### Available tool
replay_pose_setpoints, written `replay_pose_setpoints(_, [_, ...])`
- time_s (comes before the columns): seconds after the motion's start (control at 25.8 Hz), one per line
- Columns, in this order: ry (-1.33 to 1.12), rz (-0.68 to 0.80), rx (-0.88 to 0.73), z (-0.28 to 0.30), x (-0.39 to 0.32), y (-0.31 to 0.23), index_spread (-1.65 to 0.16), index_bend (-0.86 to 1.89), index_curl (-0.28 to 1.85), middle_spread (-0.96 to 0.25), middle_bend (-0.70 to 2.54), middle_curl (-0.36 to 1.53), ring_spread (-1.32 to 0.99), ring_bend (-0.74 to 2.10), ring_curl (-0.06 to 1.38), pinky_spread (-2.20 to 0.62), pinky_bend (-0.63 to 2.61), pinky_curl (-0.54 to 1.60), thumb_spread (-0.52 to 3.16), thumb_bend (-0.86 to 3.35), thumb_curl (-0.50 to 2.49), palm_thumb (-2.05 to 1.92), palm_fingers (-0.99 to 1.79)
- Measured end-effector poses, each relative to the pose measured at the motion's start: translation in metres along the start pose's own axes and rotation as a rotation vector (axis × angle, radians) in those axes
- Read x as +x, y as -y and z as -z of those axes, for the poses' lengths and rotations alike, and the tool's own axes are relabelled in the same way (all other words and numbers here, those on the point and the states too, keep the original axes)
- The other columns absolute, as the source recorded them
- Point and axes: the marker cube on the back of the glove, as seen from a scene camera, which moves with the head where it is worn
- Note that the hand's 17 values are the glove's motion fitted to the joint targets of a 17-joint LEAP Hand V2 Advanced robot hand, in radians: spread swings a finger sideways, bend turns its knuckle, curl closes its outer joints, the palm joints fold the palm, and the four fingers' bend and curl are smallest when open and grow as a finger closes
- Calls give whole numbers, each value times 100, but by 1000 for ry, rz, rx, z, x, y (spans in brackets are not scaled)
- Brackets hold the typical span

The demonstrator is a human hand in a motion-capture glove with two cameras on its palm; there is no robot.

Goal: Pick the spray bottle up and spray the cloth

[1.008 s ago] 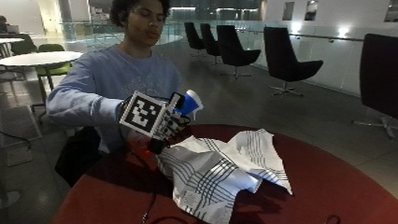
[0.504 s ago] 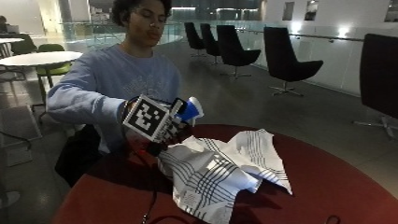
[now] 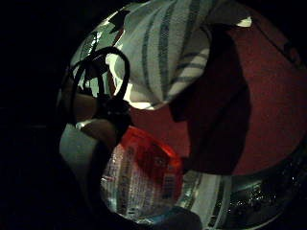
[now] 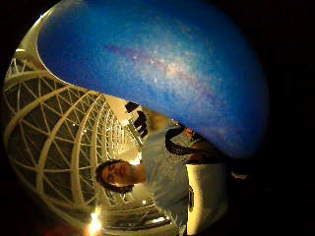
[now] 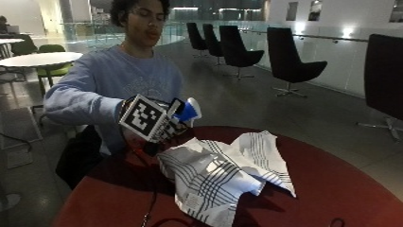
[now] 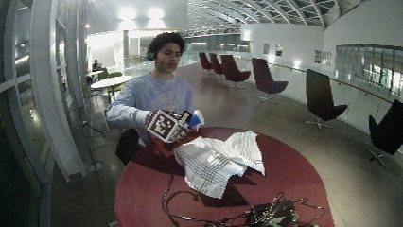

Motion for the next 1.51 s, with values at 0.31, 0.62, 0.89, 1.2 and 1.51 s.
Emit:
replay_pose_setpoints(0.31, [-12,-11,-5,0,2,-1,-18,13,36,-7,44,50,-7,61,40,14,24,37,90,-2,57,86,116])
replay_pose_setpoints(0.62, [-10,-12,1,0,0,-2,-18,13,36,-7,45,50,-7,61,40,15,24,37,92,-2,57,85,116])
replay_pose_setpoints(0.89, [-12,-18,-38,-4,3,-7,-18,13,36,-7,45,50,-7,61,40,15,24,37,92,-2,57,84,116])
replay_pose_setpoints(1.2, [-8,-24,-16,-3,1,-4,-18,12,36,-7,45,50,-7,62,40,15,24,37,93,-2,57,85,116])
replay_pose_setpoints(1.51, [-23,-34,-32,-6,3,-6,-18,13,36,-6,45,50,-6,62,41,15,24,37,94,-2,57,85,116])
